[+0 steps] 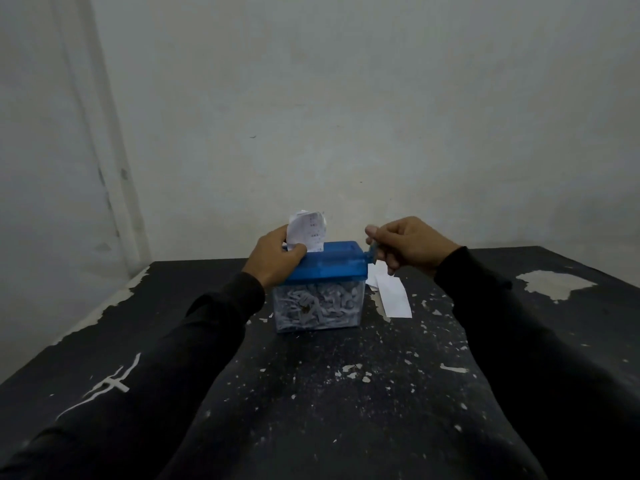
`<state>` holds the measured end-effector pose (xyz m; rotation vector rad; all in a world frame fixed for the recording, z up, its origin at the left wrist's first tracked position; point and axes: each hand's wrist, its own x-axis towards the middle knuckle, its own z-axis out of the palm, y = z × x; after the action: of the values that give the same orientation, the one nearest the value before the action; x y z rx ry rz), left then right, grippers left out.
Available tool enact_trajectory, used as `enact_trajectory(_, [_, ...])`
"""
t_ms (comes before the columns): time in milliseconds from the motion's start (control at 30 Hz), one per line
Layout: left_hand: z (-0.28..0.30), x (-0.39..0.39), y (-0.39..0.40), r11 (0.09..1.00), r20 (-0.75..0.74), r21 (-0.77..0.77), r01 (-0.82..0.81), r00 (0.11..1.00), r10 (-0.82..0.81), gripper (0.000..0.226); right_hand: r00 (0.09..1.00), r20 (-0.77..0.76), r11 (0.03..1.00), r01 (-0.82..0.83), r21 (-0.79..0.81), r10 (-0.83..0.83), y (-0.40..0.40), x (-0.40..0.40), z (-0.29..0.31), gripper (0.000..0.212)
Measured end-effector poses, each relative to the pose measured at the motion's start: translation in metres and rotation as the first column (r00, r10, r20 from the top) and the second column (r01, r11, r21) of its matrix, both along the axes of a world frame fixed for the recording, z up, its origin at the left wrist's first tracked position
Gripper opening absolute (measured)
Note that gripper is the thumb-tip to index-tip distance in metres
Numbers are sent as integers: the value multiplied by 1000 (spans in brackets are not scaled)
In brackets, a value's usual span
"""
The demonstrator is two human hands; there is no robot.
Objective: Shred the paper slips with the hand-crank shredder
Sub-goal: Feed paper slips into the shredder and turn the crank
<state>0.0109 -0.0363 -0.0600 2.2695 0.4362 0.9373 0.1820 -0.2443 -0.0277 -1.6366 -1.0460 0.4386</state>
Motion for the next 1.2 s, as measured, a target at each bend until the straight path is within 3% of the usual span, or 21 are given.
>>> enact_trajectory(167, [-2,1,3,1000,-13,-15,-1,1000,1,40,985,-36,977,175,125,-171,36,13,-3,45])
enact_trajectory(267, [-5,1,3,999,-3,-47,5,1000,-5,40,949,-33,942,315,120,-313,58,22,-11,44])
enact_trajectory(433, [-8,2,4,996,-2,-89,31,1000,-31,38,880,171,891,454,-29,-443,61,24,-43,44])
enact_trajectory(500, [-7,1,5,994,4,-100,48,999,-48,38,780,380,850,526,32,-497,59,26,-40,45])
enact_trajectory(533, [-7,2,6,992,9,-115,56,998,-55,38,734,454,848,519,104,-505,59,23,-32,46])
enact_trajectory(600, [-6,2,7,984,28,-159,77,997,-73,37,784,513,935,333,126,-349,60,4,-10,47])
enact_trajectory(700, [-7,2,8,981,36,-168,100,995,-95,35,818,575,987,117,-113,-31,80,-28,-3,42])
enact_trajectory(900, [-7,0,10,965,104,-226,133,988,-112,15,855,514,997,78,7,-71,91,-21,-14,24])
enact_trajectory(1000, [-7,0,10,962,96,-238,136,989,-116,23,885,460,996,45,73,-74,86,-25,-16,21])
enact_trajectory(1200, [-8,1,12,973,71,-189,132,990,-121,15,976,208,997,47,59,-58,81,-34,-2,53])
